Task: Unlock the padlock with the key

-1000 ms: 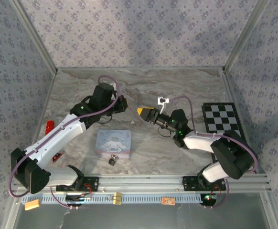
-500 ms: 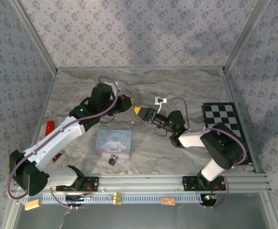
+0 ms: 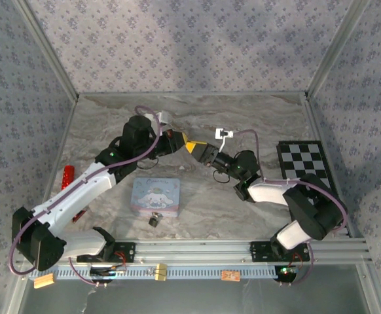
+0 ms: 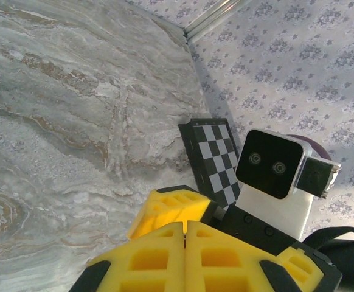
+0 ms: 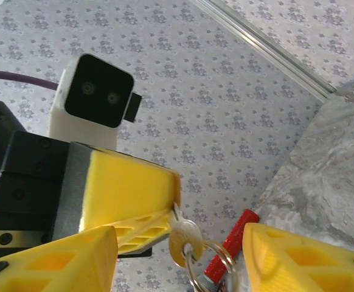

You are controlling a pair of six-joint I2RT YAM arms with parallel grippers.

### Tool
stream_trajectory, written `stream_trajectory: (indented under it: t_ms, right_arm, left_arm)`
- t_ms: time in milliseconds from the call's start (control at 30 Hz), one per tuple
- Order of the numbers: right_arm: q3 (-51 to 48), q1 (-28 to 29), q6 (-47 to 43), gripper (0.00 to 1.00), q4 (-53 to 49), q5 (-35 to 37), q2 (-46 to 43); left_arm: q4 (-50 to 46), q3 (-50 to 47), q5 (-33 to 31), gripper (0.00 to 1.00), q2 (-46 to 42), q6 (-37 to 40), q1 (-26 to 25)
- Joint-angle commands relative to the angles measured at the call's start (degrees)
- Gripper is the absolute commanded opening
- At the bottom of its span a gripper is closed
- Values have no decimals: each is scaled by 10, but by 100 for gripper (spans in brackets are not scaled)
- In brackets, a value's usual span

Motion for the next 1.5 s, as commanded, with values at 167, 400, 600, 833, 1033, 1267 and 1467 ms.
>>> stream_trajectory:
  t_ms: [167, 400, 600, 833, 1033, 1267, 1467]
  right_arm:
    - [20, -3, 4, 43, 22, -19, -18]
    - [24, -3, 7, 39, 21, -23, -18]
    - [24, -3, 10, 34, 22, -28, -18]
    - [30, -6, 16, 29, 22, -35, -16]
    - [31, -11, 27, 26, 22, -38, -16]
    - [31, -13, 31, 19, 22, -40, -17]
    - [35, -14, 33, 10, 22, -45, -18]
  left_arm:
    - [25, -14, 11, 0, -28, -14, 8]
    - [32, -18, 12, 0, -29, -17, 14]
    - [34, -19, 14, 0, -28, -15, 16]
    - [50, -29, 20, 0, -23, -23, 16]
    - [66, -35, 30, 0, -21, -27, 16]
    - [75, -42, 31, 0, -23, -23, 15]
    - [88, -54, 33, 0, -24, -9, 16]
